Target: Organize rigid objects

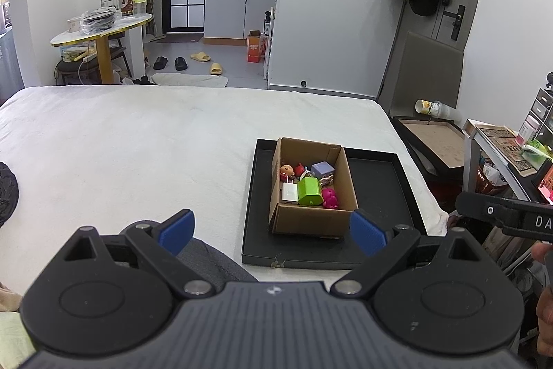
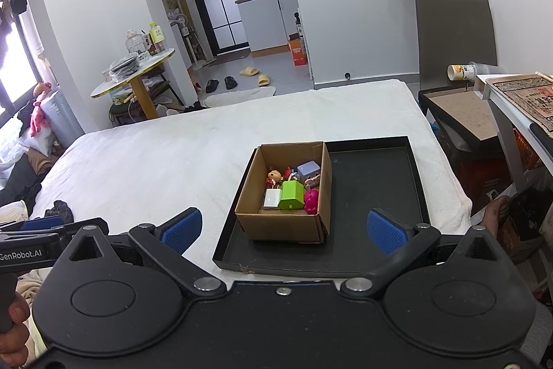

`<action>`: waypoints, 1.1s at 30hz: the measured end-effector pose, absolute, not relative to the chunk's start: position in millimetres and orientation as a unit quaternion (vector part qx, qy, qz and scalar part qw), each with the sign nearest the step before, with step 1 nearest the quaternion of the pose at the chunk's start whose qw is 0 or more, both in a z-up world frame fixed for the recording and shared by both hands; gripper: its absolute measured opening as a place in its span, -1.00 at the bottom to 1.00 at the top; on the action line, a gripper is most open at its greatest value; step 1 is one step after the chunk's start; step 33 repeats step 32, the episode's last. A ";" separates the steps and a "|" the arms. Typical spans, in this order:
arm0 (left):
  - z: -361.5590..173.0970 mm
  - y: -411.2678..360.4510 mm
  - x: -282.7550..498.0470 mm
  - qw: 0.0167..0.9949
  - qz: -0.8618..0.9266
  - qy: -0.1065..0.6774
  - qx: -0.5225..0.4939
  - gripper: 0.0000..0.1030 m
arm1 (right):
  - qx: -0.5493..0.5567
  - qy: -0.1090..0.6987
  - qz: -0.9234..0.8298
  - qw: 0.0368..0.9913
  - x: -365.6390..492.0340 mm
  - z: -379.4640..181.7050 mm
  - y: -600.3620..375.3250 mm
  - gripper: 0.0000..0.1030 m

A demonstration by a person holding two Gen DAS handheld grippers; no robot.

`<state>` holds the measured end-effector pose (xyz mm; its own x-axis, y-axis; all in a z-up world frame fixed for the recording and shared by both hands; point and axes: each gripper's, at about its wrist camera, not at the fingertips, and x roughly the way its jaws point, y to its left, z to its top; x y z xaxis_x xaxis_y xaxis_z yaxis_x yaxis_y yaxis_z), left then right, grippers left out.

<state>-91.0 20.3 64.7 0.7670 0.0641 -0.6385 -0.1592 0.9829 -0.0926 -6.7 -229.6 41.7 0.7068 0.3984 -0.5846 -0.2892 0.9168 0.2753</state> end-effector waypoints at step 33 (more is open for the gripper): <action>65.1 29.7 -87.8 0.935 0.069 0.342 -0.064 0.86 | 0.080 0.340 0.189 0.918 -7.5 41.1 -224.9 1.00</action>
